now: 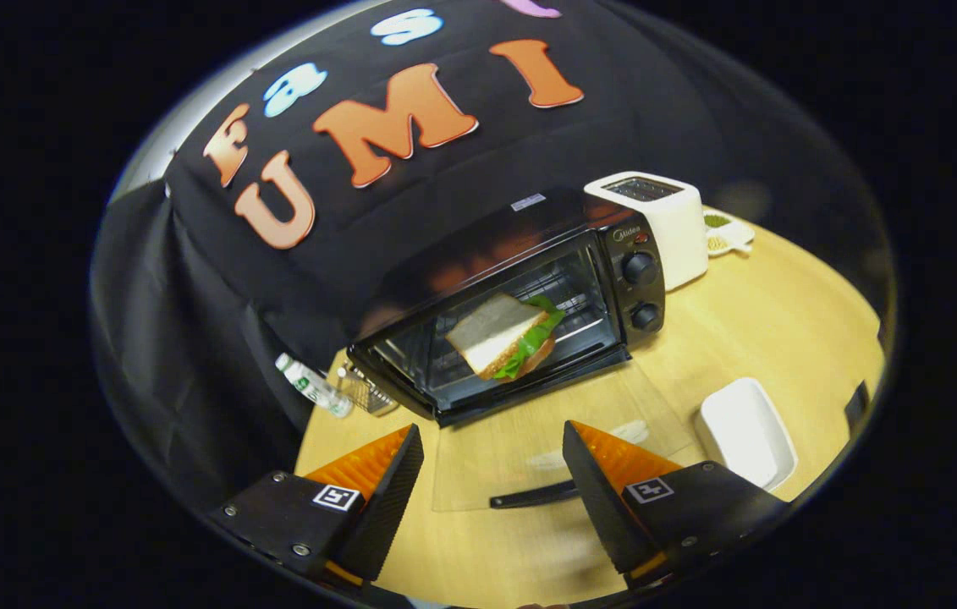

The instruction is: Open the toaster oven, put the food inside, and close the toaster oven door.

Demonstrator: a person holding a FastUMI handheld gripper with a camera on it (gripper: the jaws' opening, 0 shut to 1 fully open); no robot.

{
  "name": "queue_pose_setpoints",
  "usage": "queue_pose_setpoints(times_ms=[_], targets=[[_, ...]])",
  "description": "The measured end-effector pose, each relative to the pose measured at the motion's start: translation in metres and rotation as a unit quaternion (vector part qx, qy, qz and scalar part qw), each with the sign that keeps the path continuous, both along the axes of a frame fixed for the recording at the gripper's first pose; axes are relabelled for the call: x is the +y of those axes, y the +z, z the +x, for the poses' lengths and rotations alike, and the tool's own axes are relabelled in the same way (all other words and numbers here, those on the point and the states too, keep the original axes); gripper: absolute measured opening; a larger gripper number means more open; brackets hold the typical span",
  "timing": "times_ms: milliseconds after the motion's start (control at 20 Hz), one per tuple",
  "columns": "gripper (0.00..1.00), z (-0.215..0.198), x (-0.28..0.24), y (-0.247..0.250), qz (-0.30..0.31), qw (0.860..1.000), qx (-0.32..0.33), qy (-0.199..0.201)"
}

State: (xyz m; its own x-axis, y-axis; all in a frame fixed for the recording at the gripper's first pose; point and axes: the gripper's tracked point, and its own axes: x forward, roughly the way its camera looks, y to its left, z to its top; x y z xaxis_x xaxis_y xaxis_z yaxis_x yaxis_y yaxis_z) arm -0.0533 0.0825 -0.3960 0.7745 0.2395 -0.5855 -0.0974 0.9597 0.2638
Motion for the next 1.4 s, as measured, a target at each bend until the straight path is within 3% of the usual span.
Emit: queue_pose_setpoints(times_ms=[250,650,900,1200,1400], targets=[[0.99,-0.035,-0.031,-0.034,-0.132,0.990,0.018,0.040],[0.99,-0.054,-0.048,-0.107,-0.213,0.971,0.089,0.069],[1.00,-0.043,-0.042,-0.135,-0.243,0.959,0.115,0.089],[1.00,-0.028,-0.029,-0.153,-0.253,0.955,0.117,0.103],[1.00,-0.020,-0.029,-0.155,-0.231,0.963,0.116,0.078]])
